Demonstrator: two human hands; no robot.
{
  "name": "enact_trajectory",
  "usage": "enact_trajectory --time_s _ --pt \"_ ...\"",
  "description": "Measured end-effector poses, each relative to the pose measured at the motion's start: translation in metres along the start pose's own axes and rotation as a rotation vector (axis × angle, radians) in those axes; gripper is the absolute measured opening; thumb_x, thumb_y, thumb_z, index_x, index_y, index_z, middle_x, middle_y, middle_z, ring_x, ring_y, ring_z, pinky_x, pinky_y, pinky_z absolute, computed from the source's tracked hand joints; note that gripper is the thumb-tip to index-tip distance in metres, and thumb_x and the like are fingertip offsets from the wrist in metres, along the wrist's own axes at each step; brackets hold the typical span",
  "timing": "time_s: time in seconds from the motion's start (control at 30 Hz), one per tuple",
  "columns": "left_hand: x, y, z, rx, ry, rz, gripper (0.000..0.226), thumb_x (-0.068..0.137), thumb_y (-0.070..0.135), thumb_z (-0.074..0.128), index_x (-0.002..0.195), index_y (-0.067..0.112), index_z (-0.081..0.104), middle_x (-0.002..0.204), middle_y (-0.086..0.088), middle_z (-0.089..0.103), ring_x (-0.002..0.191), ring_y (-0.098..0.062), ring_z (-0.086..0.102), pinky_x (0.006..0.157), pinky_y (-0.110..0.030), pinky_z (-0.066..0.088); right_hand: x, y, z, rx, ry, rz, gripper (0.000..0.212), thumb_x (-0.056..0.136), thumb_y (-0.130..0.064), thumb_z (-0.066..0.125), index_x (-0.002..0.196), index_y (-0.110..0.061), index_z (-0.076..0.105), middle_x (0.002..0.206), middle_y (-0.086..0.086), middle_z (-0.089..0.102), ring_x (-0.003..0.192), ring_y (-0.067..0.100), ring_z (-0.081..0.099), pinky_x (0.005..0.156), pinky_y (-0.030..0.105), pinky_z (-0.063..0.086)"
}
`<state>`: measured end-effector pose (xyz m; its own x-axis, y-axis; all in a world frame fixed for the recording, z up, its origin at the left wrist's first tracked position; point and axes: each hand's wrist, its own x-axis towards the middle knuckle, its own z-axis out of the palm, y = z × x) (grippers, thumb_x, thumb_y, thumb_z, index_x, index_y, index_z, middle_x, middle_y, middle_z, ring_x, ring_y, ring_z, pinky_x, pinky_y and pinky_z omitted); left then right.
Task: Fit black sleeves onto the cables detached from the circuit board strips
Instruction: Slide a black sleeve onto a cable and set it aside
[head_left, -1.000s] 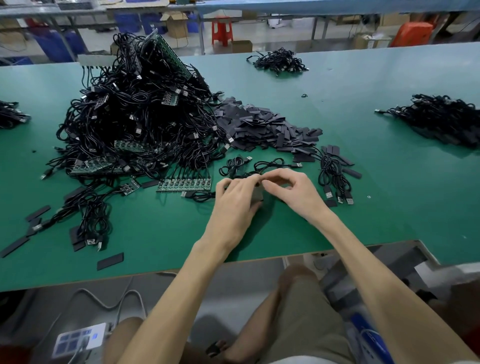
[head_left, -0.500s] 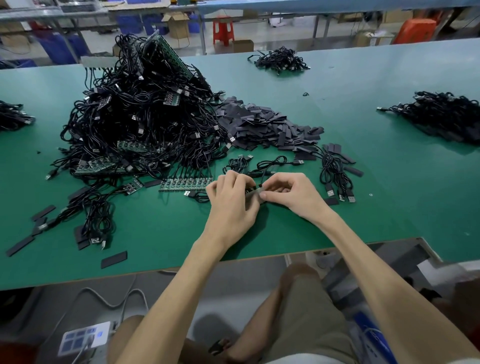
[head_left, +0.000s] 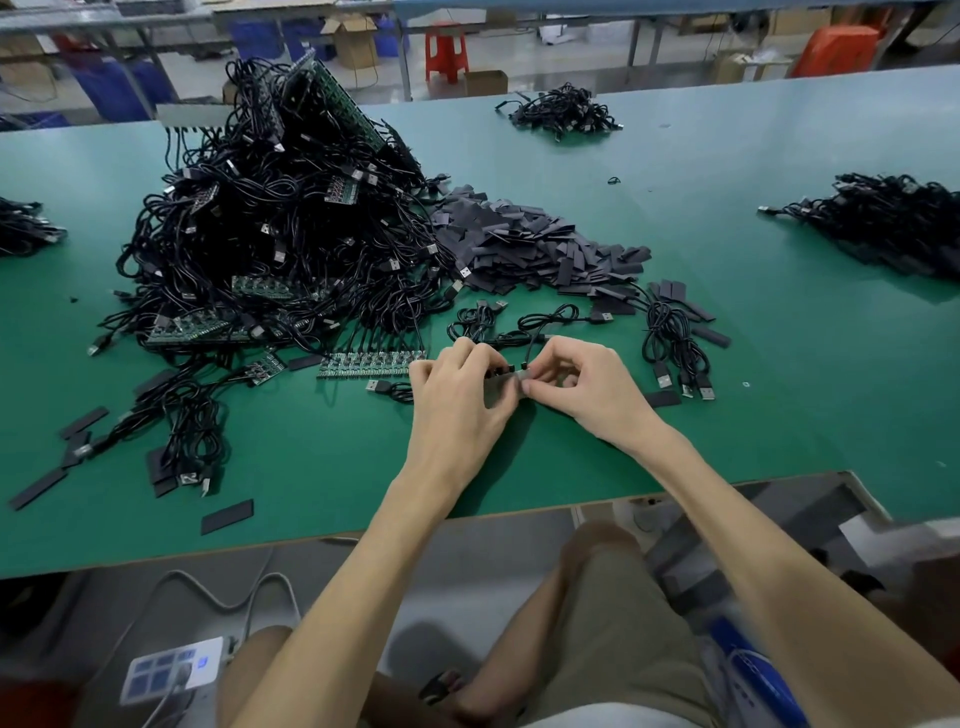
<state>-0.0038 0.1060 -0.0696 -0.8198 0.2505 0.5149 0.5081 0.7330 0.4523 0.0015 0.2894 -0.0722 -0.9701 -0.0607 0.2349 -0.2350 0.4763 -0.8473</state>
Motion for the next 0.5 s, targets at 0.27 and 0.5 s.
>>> enact_trajectory --time_s 0.27,0.5 --pt "0.0032 -0.0009 0.0002 -0.078 -0.022 -0.038 0.018 0.092 0.031 0.069 0.086 0.022 0.054 0.085 0.013 0.052 0.083 -0.008 0.050 0.081 -0.030 0.021 -0.0003 -0.0004 0.0010 -0.033 -0.011 0.008 0.011 0.087 -0.009 0.079 0.086 -0.009 0.068 0.077 -0.005 0.069 0.066 0.000 0.057 0.066 0.015 0.046" --pt "0.0053 -0.0025 0.0029 -0.098 -0.004 -0.071 0.021 0.094 0.024 0.067 0.084 0.018 0.049 0.077 0.012 0.048 0.068 -0.013 0.045 0.087 -0.033 0.029 -0.0003 -0.0046 0.0026 -0.012 -0.025 0.002 0.012 0.086 -0.008 0.080 0.083 -0.006 0.068 0.074 -0.004 0.069 0.064 0.000 0.057 0.065 0.014 0.045"
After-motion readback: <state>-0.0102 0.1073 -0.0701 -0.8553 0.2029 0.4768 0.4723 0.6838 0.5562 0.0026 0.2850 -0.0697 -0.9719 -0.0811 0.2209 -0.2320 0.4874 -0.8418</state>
